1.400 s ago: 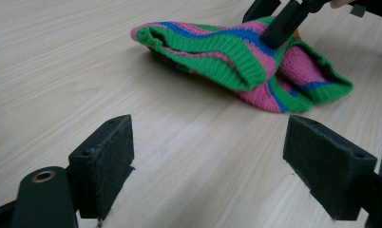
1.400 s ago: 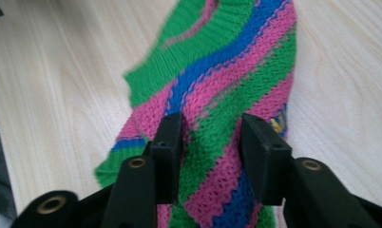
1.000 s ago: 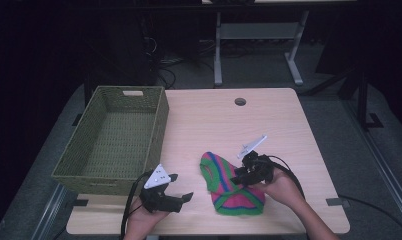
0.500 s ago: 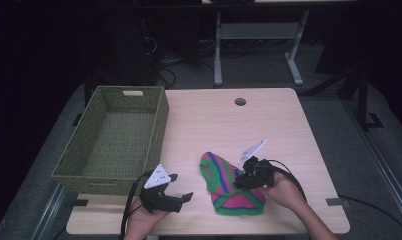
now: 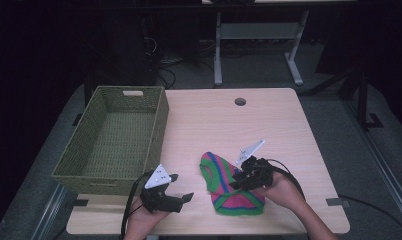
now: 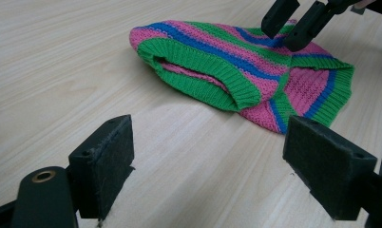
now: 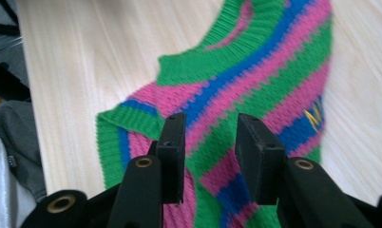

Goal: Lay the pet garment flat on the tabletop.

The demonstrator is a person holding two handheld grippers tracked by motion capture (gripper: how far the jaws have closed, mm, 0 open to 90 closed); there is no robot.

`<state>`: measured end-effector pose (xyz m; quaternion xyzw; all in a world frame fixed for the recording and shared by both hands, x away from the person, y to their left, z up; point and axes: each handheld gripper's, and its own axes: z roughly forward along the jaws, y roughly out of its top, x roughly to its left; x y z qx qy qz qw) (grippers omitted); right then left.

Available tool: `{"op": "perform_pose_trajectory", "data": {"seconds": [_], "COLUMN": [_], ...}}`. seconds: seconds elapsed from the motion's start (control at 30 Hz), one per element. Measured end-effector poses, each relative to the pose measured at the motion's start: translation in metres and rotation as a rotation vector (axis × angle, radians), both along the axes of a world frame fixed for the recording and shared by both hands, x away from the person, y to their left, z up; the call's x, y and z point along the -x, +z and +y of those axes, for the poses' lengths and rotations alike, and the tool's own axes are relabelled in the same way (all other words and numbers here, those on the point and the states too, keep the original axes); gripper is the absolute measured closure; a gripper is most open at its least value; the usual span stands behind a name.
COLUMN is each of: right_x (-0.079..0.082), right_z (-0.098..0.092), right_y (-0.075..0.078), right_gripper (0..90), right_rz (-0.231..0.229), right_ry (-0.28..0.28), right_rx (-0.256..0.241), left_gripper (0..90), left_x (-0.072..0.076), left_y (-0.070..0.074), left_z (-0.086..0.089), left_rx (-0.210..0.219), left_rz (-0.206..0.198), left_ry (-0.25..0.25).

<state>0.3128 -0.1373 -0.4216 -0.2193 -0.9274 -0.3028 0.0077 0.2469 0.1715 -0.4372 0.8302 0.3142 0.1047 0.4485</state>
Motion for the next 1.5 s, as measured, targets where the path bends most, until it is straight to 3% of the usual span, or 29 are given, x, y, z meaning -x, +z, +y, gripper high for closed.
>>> {"op": "perform_pose_trajectory", "data": {"seconds": [0.17, 0.6, 0.83, 1.2, 1.5], "right_x": [0.004, 0.007, 0.005, 0.008, 0.008], "right_z": [0.016, 0.038, 0.043, 0.046, 0.044], "right_y": [-0.002, -0.009, -0.015, -0.024, -0.025], "right_gripper": [59.9, 57.0, 58.2, 60.4, 63.3], "right_rz": [-0.005, 0.010, 0.022, -0.012, -0.017], "right_ry": [0.053, 0.111, 0.107, 0.104, 0.096], "right_rx": [0.012, 0.036, 0.064, 0.106, 0.093], "left_gripper": [17.2, 17.3, 17.3, 17.3, 17.3], "left_x": [0.000, 0.000, 0.000, 0.000, 0.000], "left_y": [0.000, 0.000, 0.000, 0.000, -0.001], "left_z": [0.001, 0.000, 0.000, -0.001, -0.001], "left_rx": [0.005, 0.000, 0.000, 0.000, 0.000], "left_rz": [0.002, 0.009, 0.012, 0.011, 0.013], "left_ry": [0.000, -0.007, -0.010, -0.013, -0.011]}}
